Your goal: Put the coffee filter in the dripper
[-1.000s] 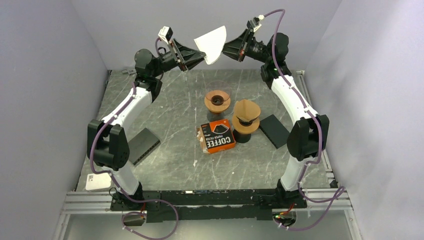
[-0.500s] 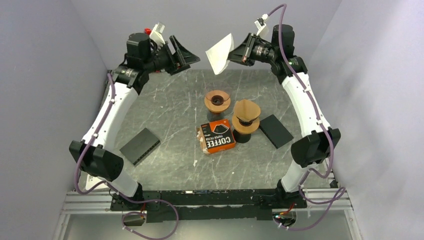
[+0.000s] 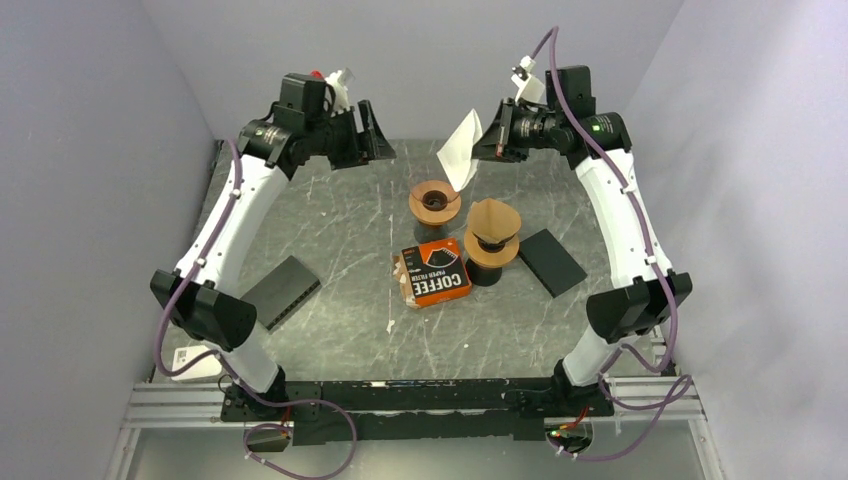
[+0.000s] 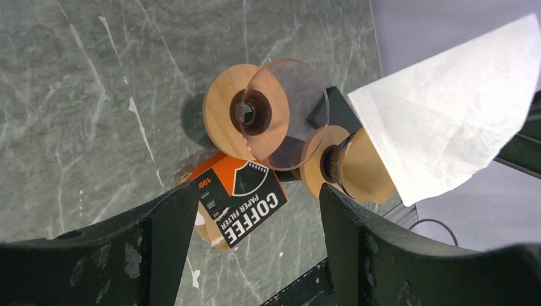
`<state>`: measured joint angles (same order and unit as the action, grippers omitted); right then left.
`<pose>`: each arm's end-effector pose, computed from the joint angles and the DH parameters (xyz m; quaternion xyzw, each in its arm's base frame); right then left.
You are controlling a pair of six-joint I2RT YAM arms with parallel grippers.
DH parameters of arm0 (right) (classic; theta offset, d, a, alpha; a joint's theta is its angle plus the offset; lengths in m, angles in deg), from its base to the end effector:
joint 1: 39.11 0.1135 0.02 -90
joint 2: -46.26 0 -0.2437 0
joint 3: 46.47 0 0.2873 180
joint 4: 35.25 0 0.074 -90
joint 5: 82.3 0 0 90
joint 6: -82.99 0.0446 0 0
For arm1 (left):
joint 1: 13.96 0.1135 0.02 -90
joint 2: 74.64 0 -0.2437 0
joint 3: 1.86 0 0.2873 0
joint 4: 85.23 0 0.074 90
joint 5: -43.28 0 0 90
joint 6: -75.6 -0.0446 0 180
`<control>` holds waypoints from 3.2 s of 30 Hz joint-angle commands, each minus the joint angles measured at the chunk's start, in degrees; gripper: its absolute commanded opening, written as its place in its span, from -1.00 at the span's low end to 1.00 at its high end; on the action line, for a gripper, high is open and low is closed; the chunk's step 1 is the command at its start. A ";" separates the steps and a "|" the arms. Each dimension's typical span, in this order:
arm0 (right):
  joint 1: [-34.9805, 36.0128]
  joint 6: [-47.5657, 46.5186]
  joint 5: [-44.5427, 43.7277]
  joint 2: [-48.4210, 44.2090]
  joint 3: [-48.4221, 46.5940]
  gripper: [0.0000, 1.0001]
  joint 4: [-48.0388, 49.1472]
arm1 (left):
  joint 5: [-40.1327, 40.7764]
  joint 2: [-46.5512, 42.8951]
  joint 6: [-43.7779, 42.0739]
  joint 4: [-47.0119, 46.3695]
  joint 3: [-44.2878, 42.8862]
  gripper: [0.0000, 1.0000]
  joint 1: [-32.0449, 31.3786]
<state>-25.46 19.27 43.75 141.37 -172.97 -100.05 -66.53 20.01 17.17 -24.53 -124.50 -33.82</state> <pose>0.3619 0.1149 0.4453 -0.0537 0.8484 0.4100 0.3306 0.3626 -0.1471 0.4286 -0.0062 0.8684 -0.3409 0.3600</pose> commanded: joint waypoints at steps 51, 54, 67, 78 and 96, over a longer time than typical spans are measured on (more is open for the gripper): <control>4.37 -3.24 -4.36 17.79 -15.11 -0.50 -20.12 | -1.54 3.38 0.06 -3.13 -2.64 0.52 -7.39; 4.45 -3.32 -3.87 17.77 -14.53 -0.46 -19.46 | -2.87 3.98 1.18 -4.97 -2.53 0.52 -7.39; 2.57 -2.52 -5.30 13.87 -10.83 -0.44 -17.01 | -2.32 10.45 -4.34 -2.30 -9.33 0.43 -11.63; -5.86 -1.52 -4.28 8.58 -5.91 -0.31 -14.56 | 17.14 16.40 -23.70 5.51 -16.70 0.55 -23.58; -7.61 -2.82 -1.69 8.43 -4.37 -0.28 -14.98 | 27.23 20.88 -25.93 6.19 -20.55 0.03 -26.81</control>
<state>-33.07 17.37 40.63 151.36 -176.99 -116.60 -40.19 41.25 -8.03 -17.58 -142.75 -60.35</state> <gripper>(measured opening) 0.357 0.555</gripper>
